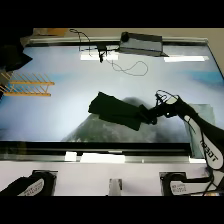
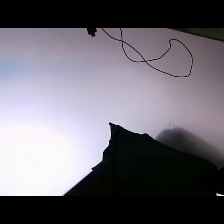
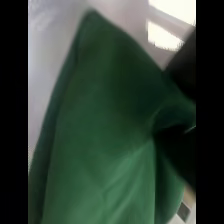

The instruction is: Fold the shirts.

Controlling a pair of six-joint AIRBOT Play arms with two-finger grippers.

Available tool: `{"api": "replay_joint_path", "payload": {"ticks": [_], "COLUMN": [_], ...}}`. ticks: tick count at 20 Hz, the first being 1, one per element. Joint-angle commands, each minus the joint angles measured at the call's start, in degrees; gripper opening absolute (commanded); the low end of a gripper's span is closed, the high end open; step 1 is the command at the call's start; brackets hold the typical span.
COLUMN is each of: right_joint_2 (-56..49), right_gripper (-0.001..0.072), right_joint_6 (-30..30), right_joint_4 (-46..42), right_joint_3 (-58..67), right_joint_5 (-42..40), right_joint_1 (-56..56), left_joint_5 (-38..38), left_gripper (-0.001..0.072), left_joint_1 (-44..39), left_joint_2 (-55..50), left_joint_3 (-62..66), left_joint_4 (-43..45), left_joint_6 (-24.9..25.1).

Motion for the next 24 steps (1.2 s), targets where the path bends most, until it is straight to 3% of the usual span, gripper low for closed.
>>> {"api": "replay_joint_path", "payload": {"ticks": [1, 5, 10, 18, 24], "right_joint_2": [-0.9, -0.4, 3.1, 11.4, 15.3], "right_gripper": [0.0028, 0.0027, 0.0027, 0.0028, 0.0028], "right_joint_6": [-1.6, -5.0, -0.8, 1.4, 3.5], "right_joint_4": [6.0, 5.1, 1.5, 1.5, 1.6], "right_joint_3": [2.2, 16.2, 29.9, 31.7, 31.7], "right_joint_5": [-1.7, 9.2, 22.6, 24.4, 24.0], "right_joint_1": [-0.3, -9.2, -28.0, -53.8, -62.4], "left_joint_5": [0.0, 0.0, 0.0, 0.1, 0.1], "left_gripper": [0.0035, 0.0035, 0.0035, 0.0036, 0.0035], "left_joint_1": [0.0, 0.0, 0.0, 0.0, 0.0], "left_joint_2": [-0.2, -0.2, -0.2, -0.2, -0.2], "left_joint_3": [0.0, 0.0, 0.0, 0.0, 0.0], "left_joint_4": [0.0, 0.0, 0.2, 0.2, 0.2], "left_joint_6": [-0.2, 0.0, 1.7, 3.9, 4.1]}}
